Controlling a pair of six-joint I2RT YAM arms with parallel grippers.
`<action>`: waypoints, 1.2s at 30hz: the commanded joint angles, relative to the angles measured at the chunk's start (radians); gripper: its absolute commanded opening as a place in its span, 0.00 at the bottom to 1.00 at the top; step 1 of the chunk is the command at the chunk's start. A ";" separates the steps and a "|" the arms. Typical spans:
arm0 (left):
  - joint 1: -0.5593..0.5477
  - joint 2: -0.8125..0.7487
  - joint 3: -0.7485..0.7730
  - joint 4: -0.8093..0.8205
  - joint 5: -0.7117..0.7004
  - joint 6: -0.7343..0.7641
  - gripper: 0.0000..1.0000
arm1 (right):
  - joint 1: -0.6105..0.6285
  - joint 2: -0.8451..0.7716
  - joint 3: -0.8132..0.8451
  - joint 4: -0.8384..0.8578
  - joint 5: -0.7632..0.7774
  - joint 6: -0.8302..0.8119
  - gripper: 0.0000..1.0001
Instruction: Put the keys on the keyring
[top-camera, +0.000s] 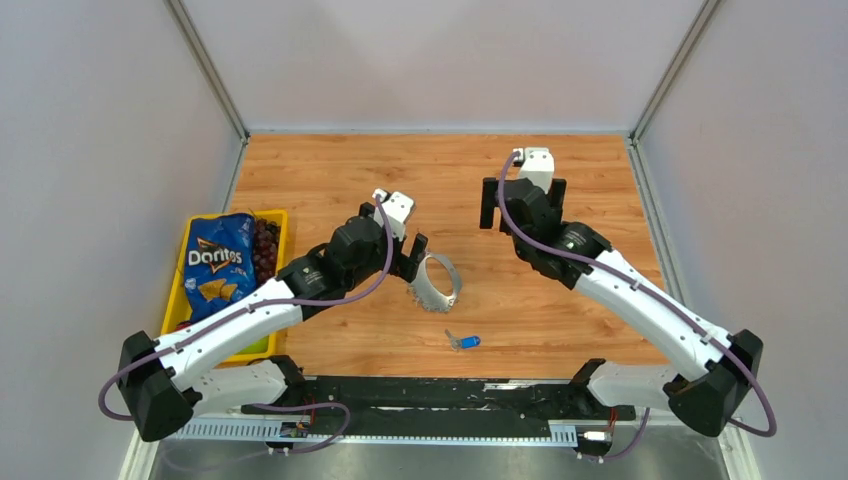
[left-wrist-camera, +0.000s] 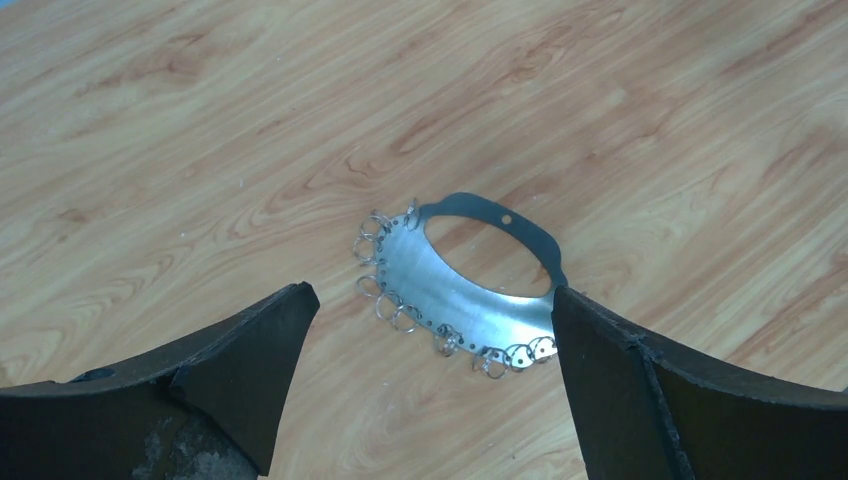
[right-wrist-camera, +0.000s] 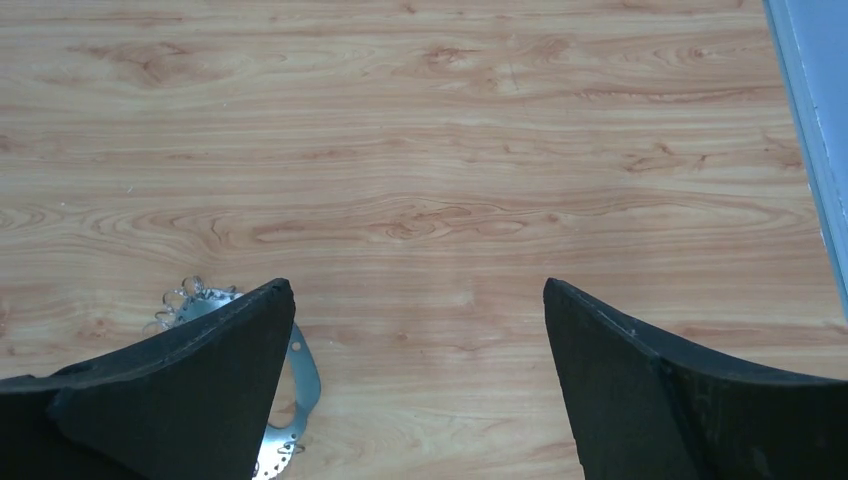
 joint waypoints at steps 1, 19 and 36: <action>-0.001 -0.040 -0.016 0.028 0.027 -0.042 1.00 | 0.004 -0.083 -0.043 -0.001 -0.063 -0.012 1.00; 0.000 0.037 -0.015 -0.007 -0.054 -0.123 1.00 | 0.004 -0.148 -0.232 -0.007 -0.401 0.062 0.96; 0.000 -0.102 -0.077 -0.104 -0.120 -0.186 1.00 | 0.004 0.093 -0.250 0.125 -0.507 0.230 0.78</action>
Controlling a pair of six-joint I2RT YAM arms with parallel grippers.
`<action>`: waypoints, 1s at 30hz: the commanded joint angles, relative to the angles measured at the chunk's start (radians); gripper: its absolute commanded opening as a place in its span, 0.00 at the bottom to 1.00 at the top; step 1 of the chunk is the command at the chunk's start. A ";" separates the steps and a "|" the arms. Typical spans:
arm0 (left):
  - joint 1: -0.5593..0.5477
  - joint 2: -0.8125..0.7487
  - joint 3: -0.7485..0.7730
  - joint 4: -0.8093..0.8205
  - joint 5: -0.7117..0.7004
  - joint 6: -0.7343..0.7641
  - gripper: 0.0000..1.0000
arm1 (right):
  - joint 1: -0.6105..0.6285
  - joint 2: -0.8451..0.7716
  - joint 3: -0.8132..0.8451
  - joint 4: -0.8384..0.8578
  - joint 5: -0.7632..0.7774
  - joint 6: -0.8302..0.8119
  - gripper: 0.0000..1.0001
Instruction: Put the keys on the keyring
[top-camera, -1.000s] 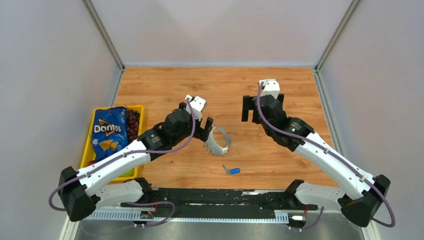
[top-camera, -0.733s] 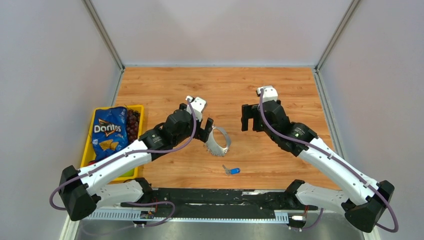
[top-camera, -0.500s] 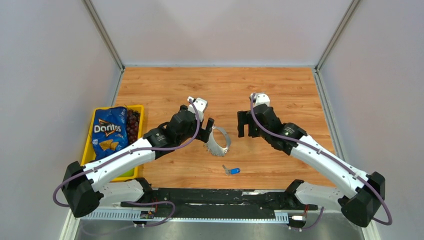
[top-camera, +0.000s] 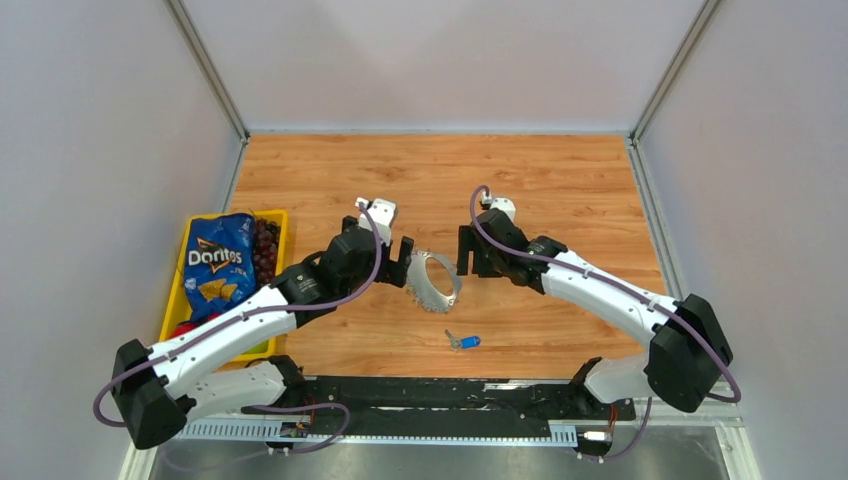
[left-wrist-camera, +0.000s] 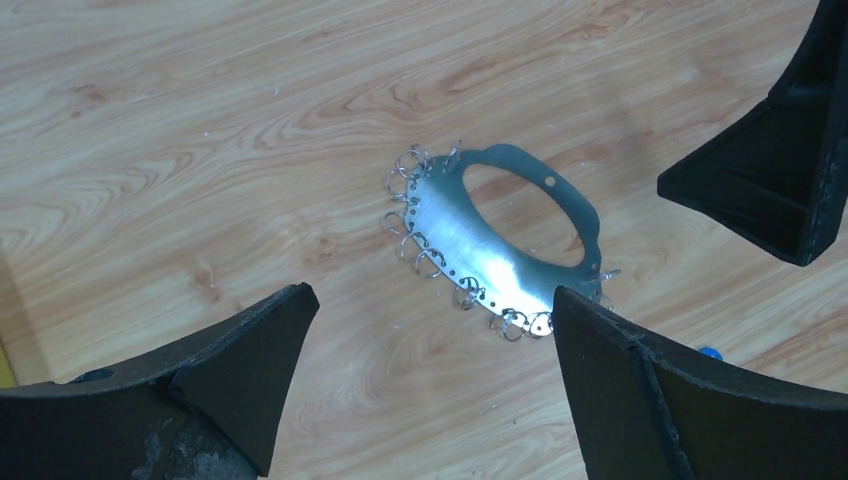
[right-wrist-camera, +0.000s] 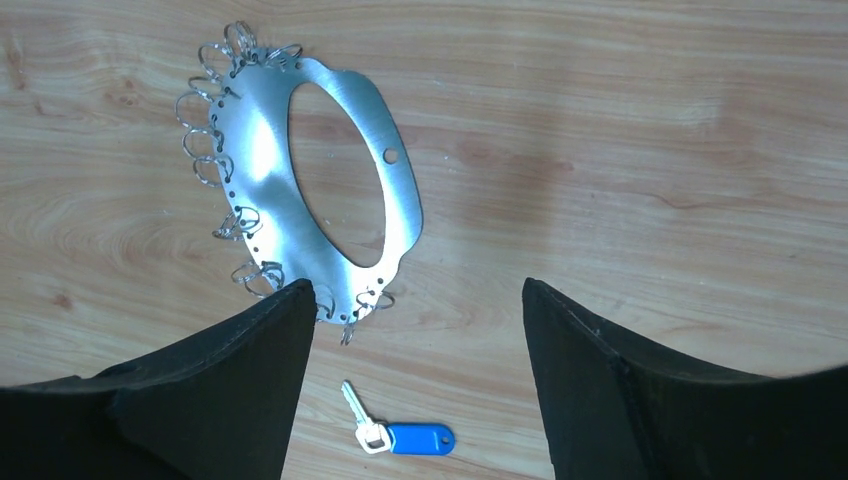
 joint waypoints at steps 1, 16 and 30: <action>0.000 -0.082 -0.042 -0.002 -0.003 -0.031 1.00 | 0.005 -0.026 -0.024 0.061 -0.076 -0.026 0.77; 0.001 -0.137 -0.118 0.053 0.098 -0.064 1.00 | 0.169 0.015 -0.086 0.068 0.002 -0.252 0.58; -0.001 -0.150 -0.131 0.062 0.097 -0.053 1.00 | 0.221 0.202 -0.045 0.063 0.053 -0.348 0.49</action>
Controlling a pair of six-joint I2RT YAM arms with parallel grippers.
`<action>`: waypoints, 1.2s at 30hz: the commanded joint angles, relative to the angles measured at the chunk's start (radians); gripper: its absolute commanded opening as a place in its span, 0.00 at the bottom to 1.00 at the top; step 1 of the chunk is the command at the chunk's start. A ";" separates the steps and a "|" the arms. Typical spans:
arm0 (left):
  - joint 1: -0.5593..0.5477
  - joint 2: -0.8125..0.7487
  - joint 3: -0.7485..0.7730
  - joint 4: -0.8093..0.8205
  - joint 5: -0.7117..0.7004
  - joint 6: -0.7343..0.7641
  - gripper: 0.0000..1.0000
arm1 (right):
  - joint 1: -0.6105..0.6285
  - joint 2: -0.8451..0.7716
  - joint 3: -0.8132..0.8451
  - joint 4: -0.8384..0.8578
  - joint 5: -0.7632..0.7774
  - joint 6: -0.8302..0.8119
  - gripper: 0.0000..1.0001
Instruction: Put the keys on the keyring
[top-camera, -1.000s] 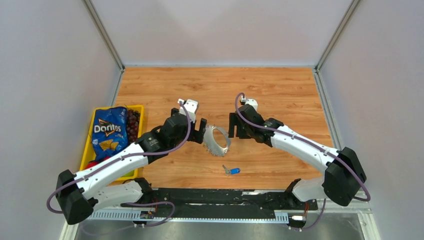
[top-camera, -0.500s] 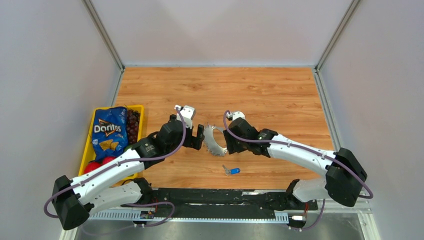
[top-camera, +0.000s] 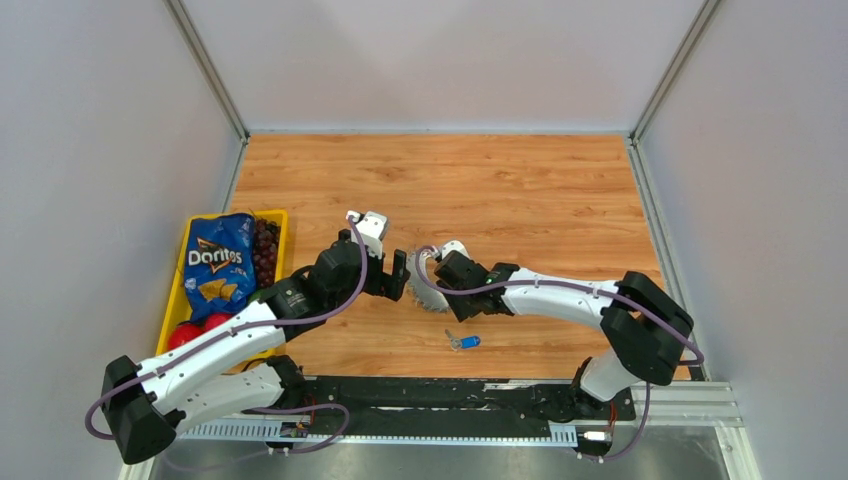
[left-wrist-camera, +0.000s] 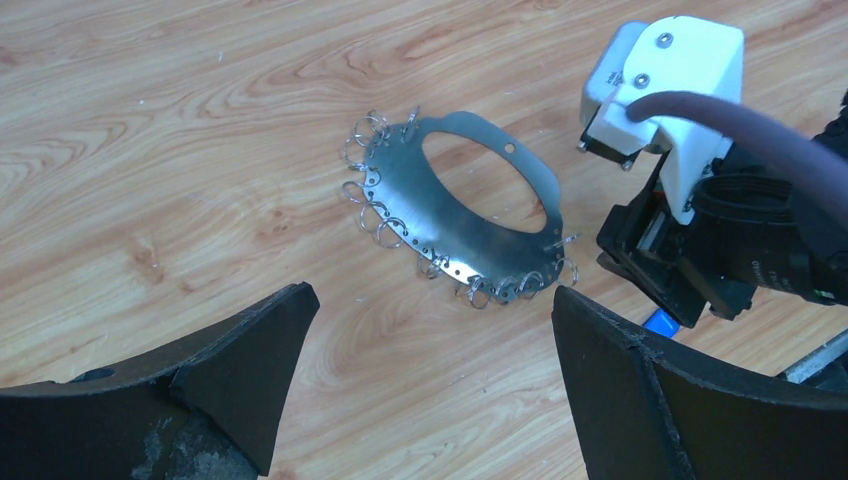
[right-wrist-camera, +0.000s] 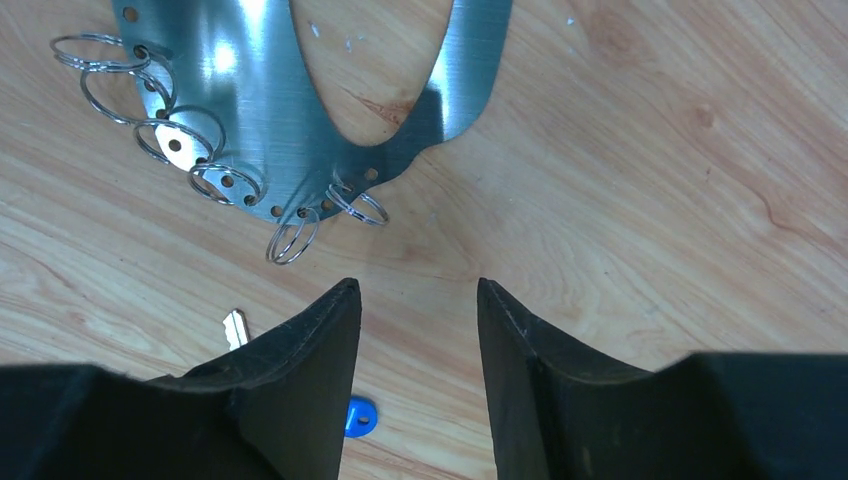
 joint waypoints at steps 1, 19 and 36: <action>0.000 -0.011 -0.004 0.030 0.006 -0.002 1.00 | 0.016 0.028 0.051 0.031 0.029 -0.046 0.49; 0.000 -0.004 0.002 0.020 -0.006 0.003 1.00 | 0.015 0.106 0.095 0.112 -0.007 -0.116 0.35; 0.000 -0.014 0.012 0.007 -0.023 0.001 1.00 | 0.016 0.122 0.088 0.147 -0.075 -0.130 0.15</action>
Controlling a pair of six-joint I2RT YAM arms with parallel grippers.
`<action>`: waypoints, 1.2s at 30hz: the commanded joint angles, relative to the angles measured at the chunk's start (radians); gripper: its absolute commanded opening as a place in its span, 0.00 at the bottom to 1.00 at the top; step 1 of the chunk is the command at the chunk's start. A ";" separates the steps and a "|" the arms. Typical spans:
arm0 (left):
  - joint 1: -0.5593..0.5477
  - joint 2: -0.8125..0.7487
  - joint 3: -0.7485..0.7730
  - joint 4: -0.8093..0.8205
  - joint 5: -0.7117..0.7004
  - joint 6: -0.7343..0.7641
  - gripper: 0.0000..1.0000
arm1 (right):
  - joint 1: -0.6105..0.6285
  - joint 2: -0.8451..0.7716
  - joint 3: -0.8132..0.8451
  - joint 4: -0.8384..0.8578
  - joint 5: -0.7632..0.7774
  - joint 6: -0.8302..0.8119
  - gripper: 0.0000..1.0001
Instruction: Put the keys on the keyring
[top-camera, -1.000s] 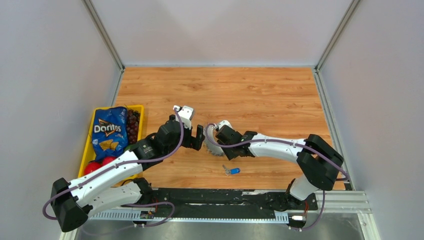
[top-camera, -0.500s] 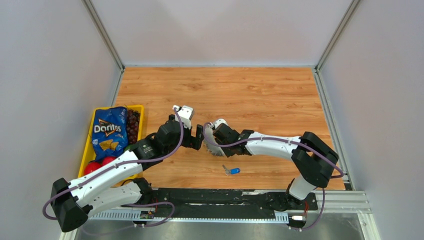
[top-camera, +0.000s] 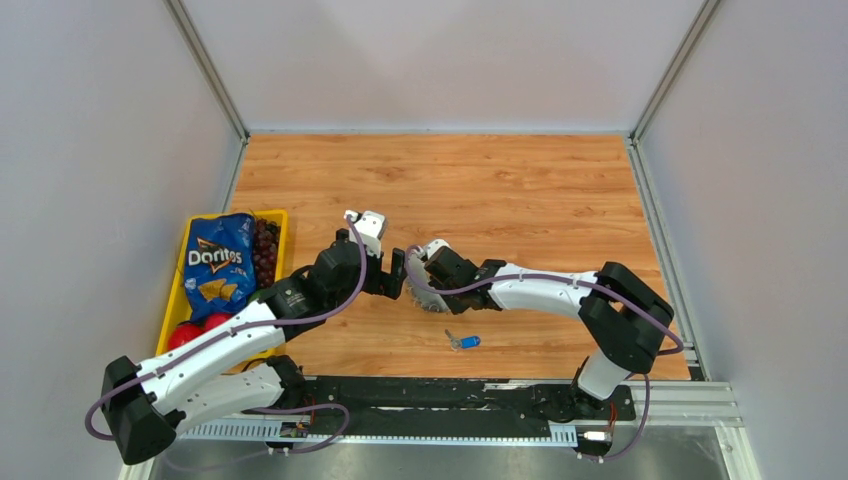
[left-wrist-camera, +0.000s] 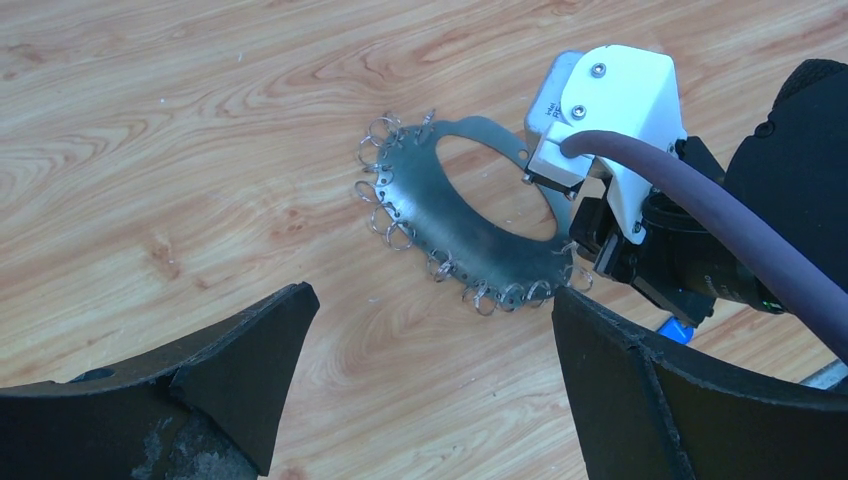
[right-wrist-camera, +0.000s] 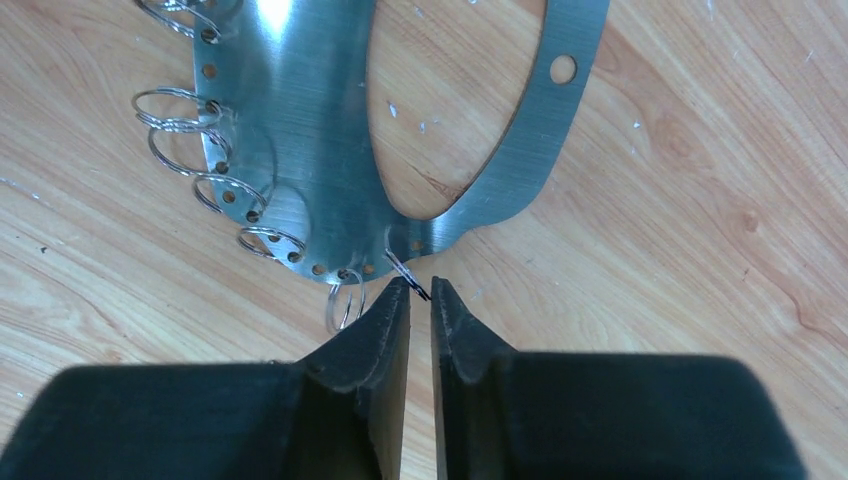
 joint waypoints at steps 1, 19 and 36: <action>-0.004 -0.018 0.012 0.009 -0.005 0.001 1.00 | 0.007 0.011 0.027 0.063 -0.021 -0.029 0.12; -0.003 -0.080 0.040 -0.002 0.008 -0.017 1.00 | 0.008 -0.194 -0.014 0.117 -0.084 -0.022 0.00; -0.004 -0.204 0.115 0.053 0.193 0.026 1.00 | 0.015 -0.487 0.020 0.196 -0.186 -0.099 0.00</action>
